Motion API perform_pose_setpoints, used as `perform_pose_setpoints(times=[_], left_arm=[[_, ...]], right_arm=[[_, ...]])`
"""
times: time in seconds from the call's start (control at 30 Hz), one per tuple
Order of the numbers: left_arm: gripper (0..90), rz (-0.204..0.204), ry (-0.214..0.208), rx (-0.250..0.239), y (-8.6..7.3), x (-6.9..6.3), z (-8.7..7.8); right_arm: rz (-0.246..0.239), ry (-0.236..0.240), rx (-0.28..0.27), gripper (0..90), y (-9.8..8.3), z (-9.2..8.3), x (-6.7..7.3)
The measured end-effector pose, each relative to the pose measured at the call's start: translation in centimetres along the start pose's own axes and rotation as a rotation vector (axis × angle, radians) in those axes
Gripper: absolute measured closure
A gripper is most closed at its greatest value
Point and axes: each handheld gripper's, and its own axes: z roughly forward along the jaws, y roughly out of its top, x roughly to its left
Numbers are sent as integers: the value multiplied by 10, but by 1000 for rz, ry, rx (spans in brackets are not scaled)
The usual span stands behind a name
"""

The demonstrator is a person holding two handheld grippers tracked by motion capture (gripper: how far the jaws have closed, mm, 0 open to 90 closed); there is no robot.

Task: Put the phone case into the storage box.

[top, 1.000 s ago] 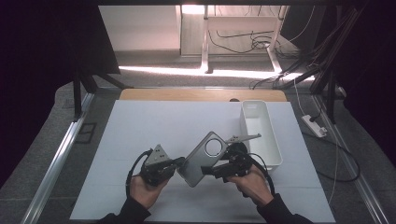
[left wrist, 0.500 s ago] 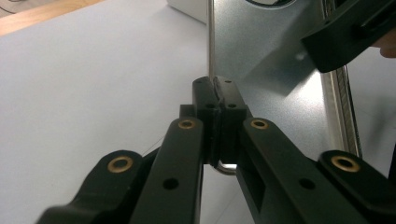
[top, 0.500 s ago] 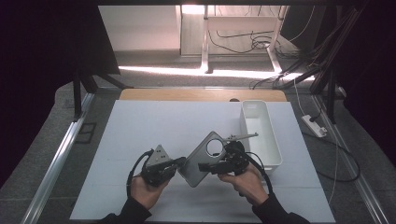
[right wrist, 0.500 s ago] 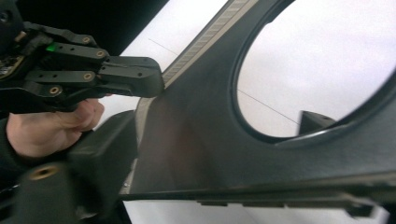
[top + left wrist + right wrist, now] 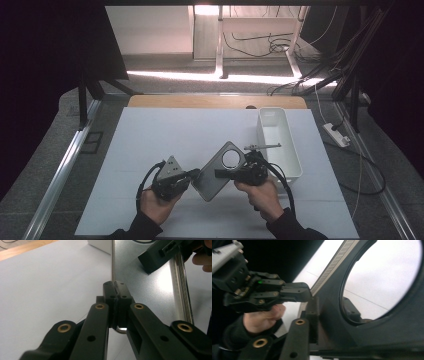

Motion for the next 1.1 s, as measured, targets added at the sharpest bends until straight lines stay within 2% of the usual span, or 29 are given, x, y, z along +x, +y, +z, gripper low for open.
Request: perform_pose_setpoints(times=[0.23, 0.37, 0.43, 0.47, 0.5, 0.6, 0.8, 0.83, 0.87, 0.9, 0.93, 1.0, 1.03, 1.1], left_arm=[[887, 18, -11, 12, 0, 0, 1], [868, 25, -26, 29, 0, -1, 3], [841, 14, -46, 36, 1, 1, 4], [774, 12, -37, 38, 1, 2, 4], [657, 12, -37, 38, 1, 2, 4], [470, -13, -44, 45, -1, 9, 3], [219, -33, -130, 82, -5, 17, 5], [183, -33, -130, 82, -5, 17, 5], [183, -43, -166, 92, -5, 19, 6], [146, -48, -180, 93, -5, 20, 5], [112, -59, -217, 95, -6, 22, 6], [77, -67, -227, 96, -8, 22, 6], [78, -67, -227, 96, -8, 22, 6], [61, -73, -242, 104, -11, 24, 7]], right_arm=[[84, 55, -14, 808, -2, -1, -6], [114, 79, -18, 848, -3, -2, -8], [104, 73, -22, 850, -3, -2, -6], [98, 68, -23, 850, -3, -3, -6], [88, 62, -20, 849, -3, -3, -5], [66, 49, -11, 848, -3, -4, -5], [14, 36, 22, 847, -3, -4, -3], [14, 36, 22, 847, -3, -4, -3], [-4, 32, 28, 847, -2, -5, -2], [-21, 23, 26, 846, -2, -6, -1], [-44, 20, 28, 846, -2, -8, 0], [-74, 16, 31, 846, -1, -9, 2], [-74, 16, 31, 846, -1, -9, 2], [-113, -2, 40, 846, -1, -12, 3]])
